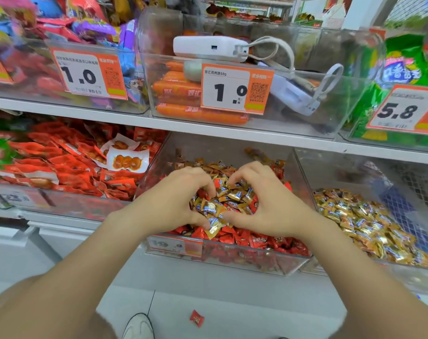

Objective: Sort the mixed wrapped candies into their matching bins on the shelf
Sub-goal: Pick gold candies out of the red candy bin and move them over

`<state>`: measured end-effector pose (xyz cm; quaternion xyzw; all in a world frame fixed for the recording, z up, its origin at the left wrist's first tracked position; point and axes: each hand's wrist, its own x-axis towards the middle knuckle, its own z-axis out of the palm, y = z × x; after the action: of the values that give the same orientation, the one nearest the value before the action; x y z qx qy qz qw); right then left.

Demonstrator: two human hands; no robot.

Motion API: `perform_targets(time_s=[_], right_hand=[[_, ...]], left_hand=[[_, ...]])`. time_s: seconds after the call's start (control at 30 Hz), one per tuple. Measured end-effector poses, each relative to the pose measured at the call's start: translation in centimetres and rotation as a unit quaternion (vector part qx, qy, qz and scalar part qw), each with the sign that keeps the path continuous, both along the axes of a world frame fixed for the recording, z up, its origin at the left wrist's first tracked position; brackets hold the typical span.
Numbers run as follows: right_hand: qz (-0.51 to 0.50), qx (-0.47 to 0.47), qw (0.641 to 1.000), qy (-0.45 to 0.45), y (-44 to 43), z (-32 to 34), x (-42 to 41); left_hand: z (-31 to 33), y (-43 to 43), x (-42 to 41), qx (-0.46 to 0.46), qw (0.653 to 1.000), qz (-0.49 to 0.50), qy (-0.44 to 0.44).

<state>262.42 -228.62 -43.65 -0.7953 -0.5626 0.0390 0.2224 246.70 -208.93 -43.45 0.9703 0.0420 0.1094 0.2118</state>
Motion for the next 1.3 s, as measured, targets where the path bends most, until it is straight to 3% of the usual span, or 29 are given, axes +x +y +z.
perform_targets(time_s=[0.13, 0.33, 0.6, 0.87, 1.0, 1.03, 1.13, 1.23, 1.3], right_hand=[[-0.005, -0.069, 0.996, -0.064, 1.5, -1.4, 0.1], [-0.013, -0.004, 0.998, -0.066, 1.6, -1.2, 1.2], [-0.107, 0.125, 0.979, 0.120, 0.9, 0.8, 0.8], [-0.141, 0.094, 0.982, 0.082, 0.5, 1.9, -0.1], [-0.065, 0.125, 0.956, 0.256, 0.5, 1.8, -0.3], [-0.047, 0.122, 0.956, 0.261, 0.6, 1.6, -0.1], [-0.026, 0.085, 0.980, 0.179, 0.8, 1.4, -0.3], [0.000, 0.013, 1.000, 0.020, 0.8, 1.6, -1.1], [0.018, -0.066, 0.995, -0.075, 1.1, 1.4, -1.8]], left_hand=[[-0.6, -0.9, 1.0, 0.071, 0.997, -0.012, 0.027], [-1.0, -1.1, 2.1, 0.170, 0.984, 0.010, 0.046], [-1.2, -0.4, 1.8, -0.052, 0.997, 0.052, -0.015], [-0.1, -0.5, 1.0, -0.074, 0.995, 0.058, 0.022], [0.5, -0.4, 0.3, -0.079, 0.995, 0.062, 0.008], [0.7, -0.3, 0.1, -0.077, 0.995, 0.061, 0.015], [0.6, 0.0, -0.5, -0.059, 0.996, 0.038, 0.063], [0.1, 0.1, -0.8, -0.012, 0.993, 0.020, 0.115], [-0.4, 0.2, -0.8, 0.021, 0.990, 0.013, 0.140]])
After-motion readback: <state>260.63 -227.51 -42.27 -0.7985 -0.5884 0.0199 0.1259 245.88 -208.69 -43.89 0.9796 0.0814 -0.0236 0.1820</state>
